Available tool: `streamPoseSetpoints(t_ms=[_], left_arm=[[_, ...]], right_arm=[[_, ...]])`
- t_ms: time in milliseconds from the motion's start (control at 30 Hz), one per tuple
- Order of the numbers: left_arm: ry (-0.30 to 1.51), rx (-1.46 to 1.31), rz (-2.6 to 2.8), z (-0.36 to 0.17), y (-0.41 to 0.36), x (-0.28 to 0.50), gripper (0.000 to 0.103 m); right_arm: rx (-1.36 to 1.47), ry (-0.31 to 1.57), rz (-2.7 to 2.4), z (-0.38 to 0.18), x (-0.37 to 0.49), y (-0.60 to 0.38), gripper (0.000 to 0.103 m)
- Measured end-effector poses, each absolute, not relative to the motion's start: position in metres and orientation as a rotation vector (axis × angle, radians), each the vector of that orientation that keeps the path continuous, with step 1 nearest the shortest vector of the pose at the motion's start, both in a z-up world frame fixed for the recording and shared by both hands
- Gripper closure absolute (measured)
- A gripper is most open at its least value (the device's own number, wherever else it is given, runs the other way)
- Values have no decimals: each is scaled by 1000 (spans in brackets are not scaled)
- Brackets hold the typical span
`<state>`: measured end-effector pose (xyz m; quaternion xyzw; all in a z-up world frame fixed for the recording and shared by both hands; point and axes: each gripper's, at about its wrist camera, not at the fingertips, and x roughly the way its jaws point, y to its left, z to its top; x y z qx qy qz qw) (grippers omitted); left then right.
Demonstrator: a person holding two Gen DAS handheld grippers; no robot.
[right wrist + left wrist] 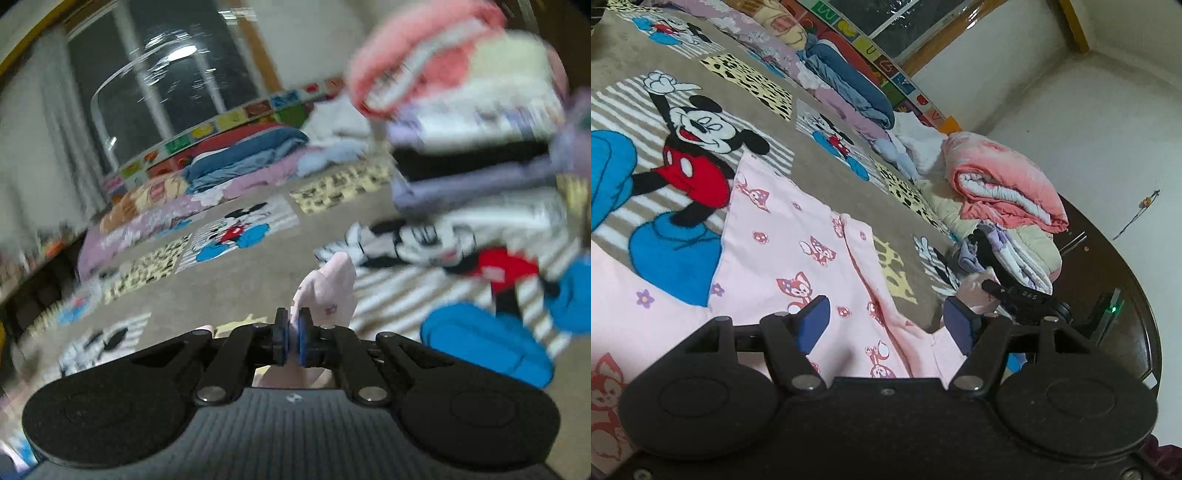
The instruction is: Fold clothes
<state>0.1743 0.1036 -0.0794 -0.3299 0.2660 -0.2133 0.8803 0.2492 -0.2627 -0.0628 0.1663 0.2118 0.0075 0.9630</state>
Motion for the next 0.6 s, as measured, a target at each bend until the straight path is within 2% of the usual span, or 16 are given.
streamPoseSetpoints(t_ms=[100,233,300,433,600], left_arm=[[547,-702,-444,-78,109,174,36],[551,-716,-438,-80,115,176,36],[556,-736,-436,-82,119,178,36],[562,-806,-445,-85,128,182,36],[573,-894,-450,-90,137,186,36]], right_arm=[[186,461,51,-55,258,-230,96],[5,697,159,-81,297,-175,93],[-23,757,213,-97,306,-160,89],[75,722,339,-92,298,-167,65],[250,628,393,-68,285,-214,60]])
